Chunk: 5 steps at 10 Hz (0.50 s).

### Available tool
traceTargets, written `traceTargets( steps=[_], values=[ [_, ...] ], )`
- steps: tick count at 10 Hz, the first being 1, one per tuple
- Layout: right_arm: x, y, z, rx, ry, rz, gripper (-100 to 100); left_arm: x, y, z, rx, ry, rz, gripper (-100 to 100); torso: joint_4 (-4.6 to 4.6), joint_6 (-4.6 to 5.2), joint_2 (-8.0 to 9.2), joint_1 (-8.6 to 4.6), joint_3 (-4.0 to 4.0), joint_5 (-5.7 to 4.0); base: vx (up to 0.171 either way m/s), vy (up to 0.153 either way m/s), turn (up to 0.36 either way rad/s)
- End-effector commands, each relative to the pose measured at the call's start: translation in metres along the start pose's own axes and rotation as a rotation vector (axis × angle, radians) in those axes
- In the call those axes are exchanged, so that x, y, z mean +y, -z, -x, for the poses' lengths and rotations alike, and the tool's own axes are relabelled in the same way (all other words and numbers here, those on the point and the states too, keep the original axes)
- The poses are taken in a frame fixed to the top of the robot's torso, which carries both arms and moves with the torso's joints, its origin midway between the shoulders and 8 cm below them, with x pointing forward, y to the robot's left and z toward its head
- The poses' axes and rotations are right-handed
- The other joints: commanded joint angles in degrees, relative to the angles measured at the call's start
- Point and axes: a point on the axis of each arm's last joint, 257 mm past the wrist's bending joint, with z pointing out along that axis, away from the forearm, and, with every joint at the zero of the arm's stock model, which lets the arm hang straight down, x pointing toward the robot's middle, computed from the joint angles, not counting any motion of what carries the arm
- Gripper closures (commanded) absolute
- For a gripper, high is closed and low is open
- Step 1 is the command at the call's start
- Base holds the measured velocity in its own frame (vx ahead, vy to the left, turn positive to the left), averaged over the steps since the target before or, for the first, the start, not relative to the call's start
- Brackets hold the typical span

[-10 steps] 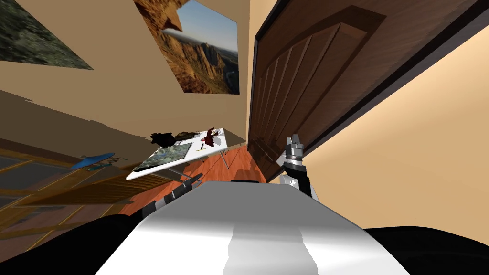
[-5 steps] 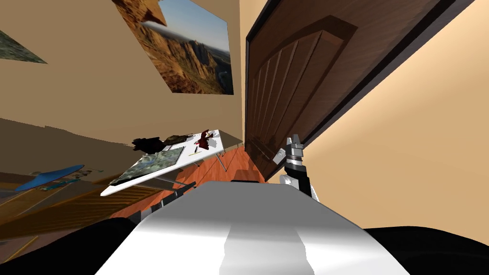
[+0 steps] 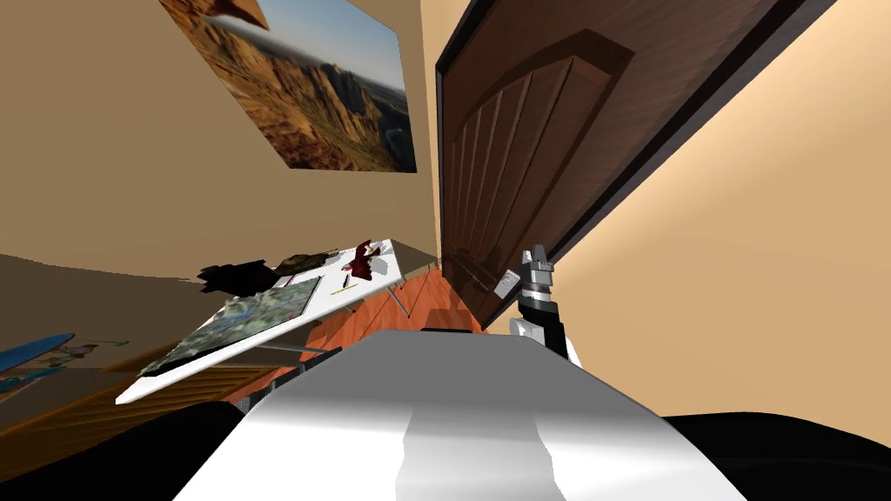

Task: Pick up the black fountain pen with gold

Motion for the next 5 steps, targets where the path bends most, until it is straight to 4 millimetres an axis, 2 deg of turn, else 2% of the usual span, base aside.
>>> traceTargets(
  steps=[1,2,3,4,5],
  values=[
    [0.000,0.000,0.000,0.000,0.000,0.000,0,0.030,0.013,0.009,0.003,0.022,0.094,-100,0.00,0.00,0.00,0.00,0.00,0.00,0.083,0.037,-0.207],
    [0.000,0.000,0.000,0.000,0.000,0.000,0,0.031,0.014,0.011,0.007,0.016,0.101,-100,-0.02,0.04,-0.08,0.02,-0.04,0.00,0.075,0.035,-0.095],
    [0.000,0.000,0.000,0.000,0.000,0.000,0,0.055,0.028,0.018,0.003,0.033,0.177,-100,-0.02,0.00,-0.08,0.00,-0.05,0.00,0.078,0.038,-0.178],
    [0.000,0.000,0.000,0.000,0.000,0.000,0,0.054,0.027,0.019,0.010,0.025,0.180,-100,-0.02,0.04,-0.10,0.01,-0.06,0.00,0.070,0.046,-0.121],
    [0.000,0.000,0.000,0.000,0.000,0.000,0,0.075,0.041,0.027,0.004,0.038,0.252,-100,-0.02,0.01,-0.08,0.02,-0.05,0.01,0.095,0.050,-0.232]
  ],
)
